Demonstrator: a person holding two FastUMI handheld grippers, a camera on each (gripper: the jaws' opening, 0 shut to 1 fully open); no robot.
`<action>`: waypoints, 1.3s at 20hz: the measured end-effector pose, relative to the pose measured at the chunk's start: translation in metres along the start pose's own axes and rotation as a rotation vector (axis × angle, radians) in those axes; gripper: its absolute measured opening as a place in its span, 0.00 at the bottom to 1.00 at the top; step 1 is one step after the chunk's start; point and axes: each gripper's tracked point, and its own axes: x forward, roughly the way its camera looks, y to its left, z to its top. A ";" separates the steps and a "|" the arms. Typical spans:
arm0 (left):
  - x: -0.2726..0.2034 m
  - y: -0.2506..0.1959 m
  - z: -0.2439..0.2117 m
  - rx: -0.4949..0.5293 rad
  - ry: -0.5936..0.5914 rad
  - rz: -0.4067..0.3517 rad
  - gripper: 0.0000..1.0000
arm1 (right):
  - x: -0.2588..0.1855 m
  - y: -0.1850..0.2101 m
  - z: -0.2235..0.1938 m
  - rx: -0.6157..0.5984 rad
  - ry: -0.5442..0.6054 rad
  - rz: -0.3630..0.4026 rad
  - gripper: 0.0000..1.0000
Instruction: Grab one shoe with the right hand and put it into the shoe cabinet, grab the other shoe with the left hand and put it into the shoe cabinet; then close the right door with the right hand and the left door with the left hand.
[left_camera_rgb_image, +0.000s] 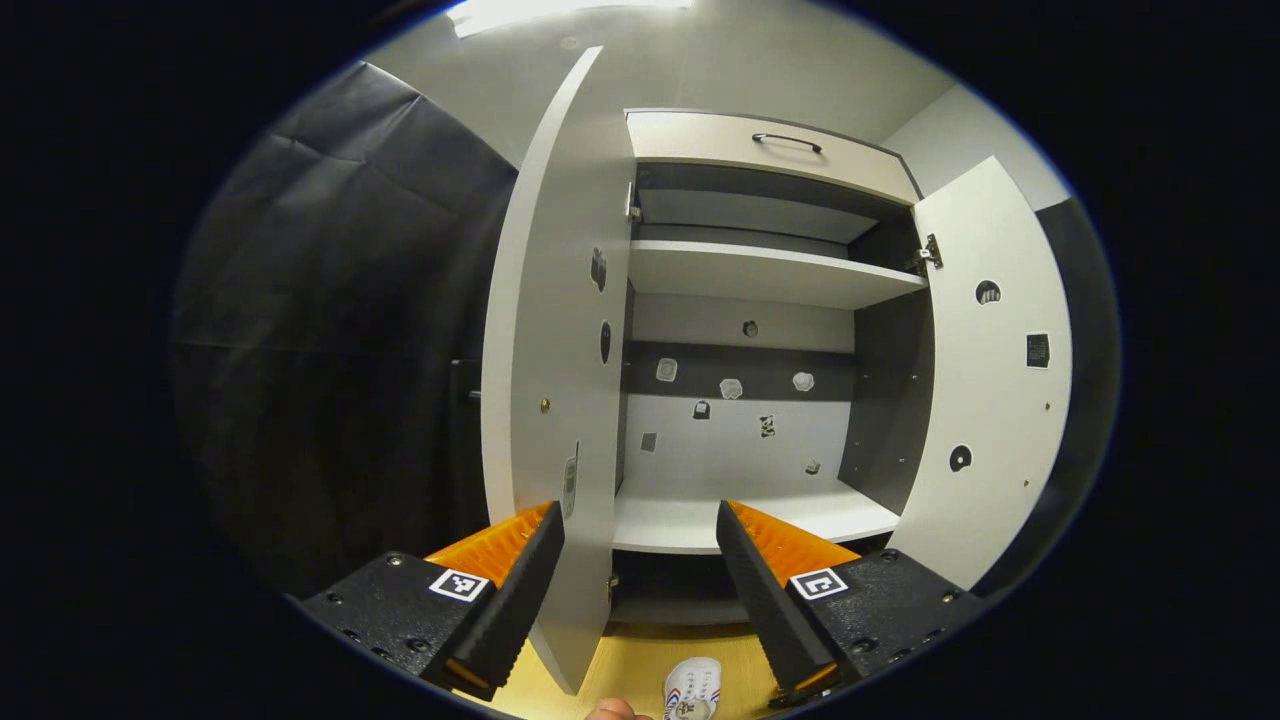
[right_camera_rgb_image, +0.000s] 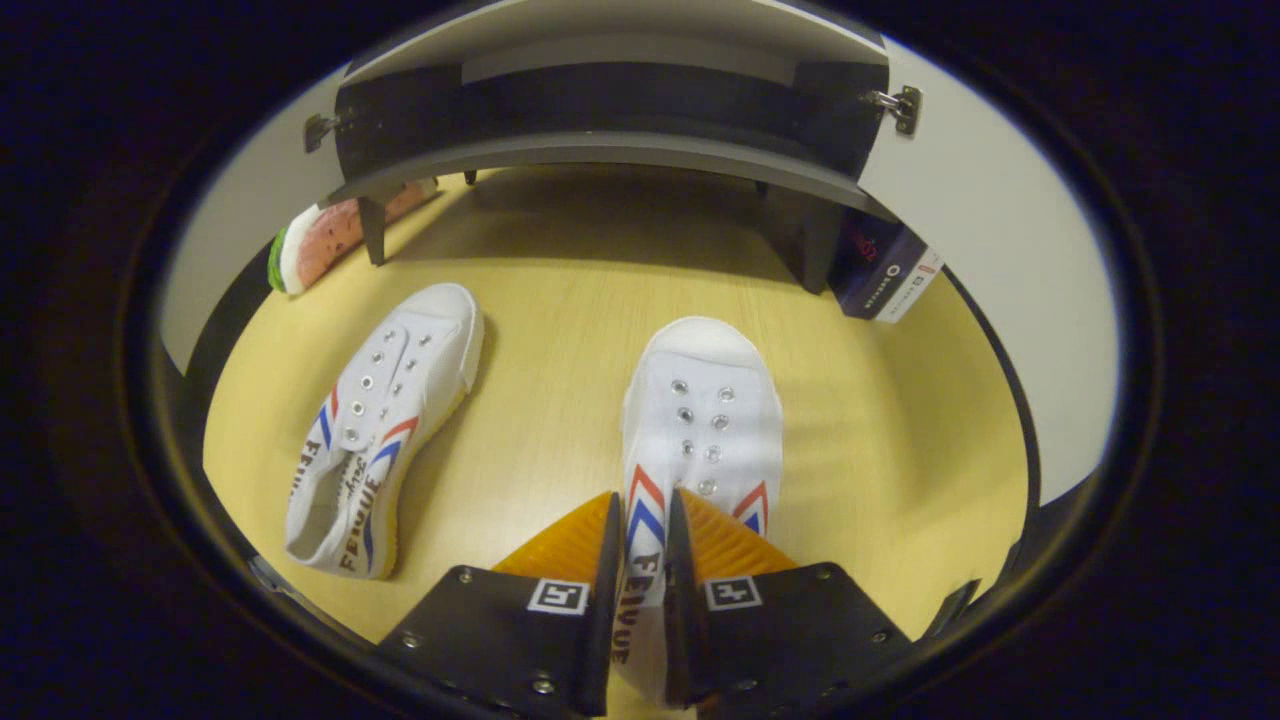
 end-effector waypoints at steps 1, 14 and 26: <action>-0.001 0.000 0.000 -0.004 -0.001 0.001 0.94 | -0.006 -0.002 -0.002 -0.032 -0.003 -0.006 0.28; -0.001 -0.002 -0.001 -0.009 -0.006 -0.023 0.95 | -0.062 -0.009 0.040 0.235 -0.114 0.080 0.00; -0.004 -0.001 -0.004 -0.017 -0.003 -0.040 0.94 | -0.218 -0.008 0.245 0.233 -0.565 0.162 0.00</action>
